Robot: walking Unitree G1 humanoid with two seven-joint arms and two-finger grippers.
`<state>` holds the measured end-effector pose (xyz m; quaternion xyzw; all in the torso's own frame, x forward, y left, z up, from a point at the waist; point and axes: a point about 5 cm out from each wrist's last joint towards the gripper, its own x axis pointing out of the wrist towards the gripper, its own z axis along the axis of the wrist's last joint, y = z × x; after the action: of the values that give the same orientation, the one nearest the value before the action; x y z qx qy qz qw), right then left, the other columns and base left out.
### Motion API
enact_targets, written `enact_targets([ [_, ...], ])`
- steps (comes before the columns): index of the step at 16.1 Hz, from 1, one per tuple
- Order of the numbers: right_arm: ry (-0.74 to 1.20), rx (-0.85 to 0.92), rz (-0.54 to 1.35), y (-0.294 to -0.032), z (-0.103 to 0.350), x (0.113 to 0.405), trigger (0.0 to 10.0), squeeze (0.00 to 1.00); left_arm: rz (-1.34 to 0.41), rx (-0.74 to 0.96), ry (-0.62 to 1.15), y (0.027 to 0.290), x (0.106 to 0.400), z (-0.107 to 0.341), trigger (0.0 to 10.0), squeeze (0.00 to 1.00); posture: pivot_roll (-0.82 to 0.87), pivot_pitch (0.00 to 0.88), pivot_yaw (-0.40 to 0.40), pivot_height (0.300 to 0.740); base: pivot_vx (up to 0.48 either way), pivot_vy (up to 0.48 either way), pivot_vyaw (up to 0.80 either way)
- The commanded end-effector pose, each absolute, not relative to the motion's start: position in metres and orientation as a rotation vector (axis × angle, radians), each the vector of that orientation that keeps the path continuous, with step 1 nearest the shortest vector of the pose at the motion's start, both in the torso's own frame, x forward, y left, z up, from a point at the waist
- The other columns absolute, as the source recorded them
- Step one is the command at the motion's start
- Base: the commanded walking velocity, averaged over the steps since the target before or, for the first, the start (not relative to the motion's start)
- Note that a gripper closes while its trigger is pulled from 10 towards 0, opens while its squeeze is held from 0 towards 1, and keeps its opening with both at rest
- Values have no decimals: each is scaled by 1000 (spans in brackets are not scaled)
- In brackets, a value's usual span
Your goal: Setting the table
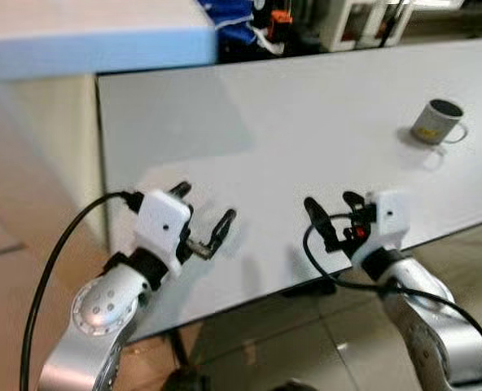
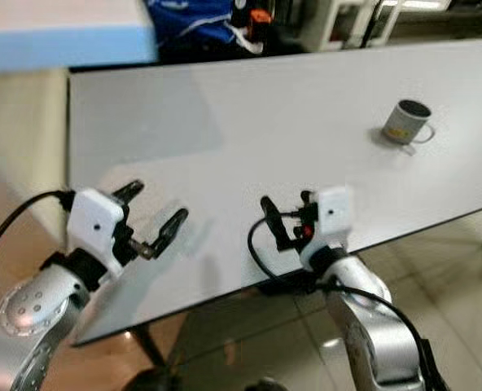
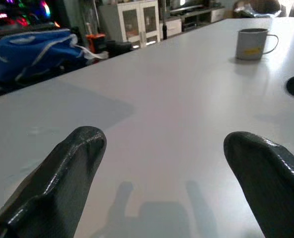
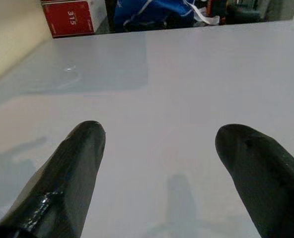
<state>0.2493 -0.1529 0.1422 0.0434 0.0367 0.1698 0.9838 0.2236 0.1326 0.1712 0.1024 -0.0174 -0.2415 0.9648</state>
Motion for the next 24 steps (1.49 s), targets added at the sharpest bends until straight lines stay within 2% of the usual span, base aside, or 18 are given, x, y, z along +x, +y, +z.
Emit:
enact_targets([
  [1,47,87,343,-155,147,248,10000,0,-482,221,-51,134,225,174,10000,439,78,55,-80,740,0,0,0],
  [2,48,87,332,-157,146,248,10000,0,-501,230,-36,132,224,172,10000,0,76,47,-77,740,-244,0,0],
  [7,36,87,331,-153,149,249,10000,0,-508,245,-35,131,226,170,10000,0,72,32,-72,740,-386,0,0],
  [11,7,124,314,-146,153,255,10000,0,-447,289,-49,137,239,175,10000,0,79,26,-77,740,0,0,0],
  [19,-20,163,349,-132,159,262,10000,0,-375,322,-110,146,252,189,10000,0,96,16,-74,740,0,470,0],
  [24,-26,172,375,-126,159,262,10000,0,-392,353,-120,148,250,193,10000,0,101,9,-74,740,0,480,0],
])
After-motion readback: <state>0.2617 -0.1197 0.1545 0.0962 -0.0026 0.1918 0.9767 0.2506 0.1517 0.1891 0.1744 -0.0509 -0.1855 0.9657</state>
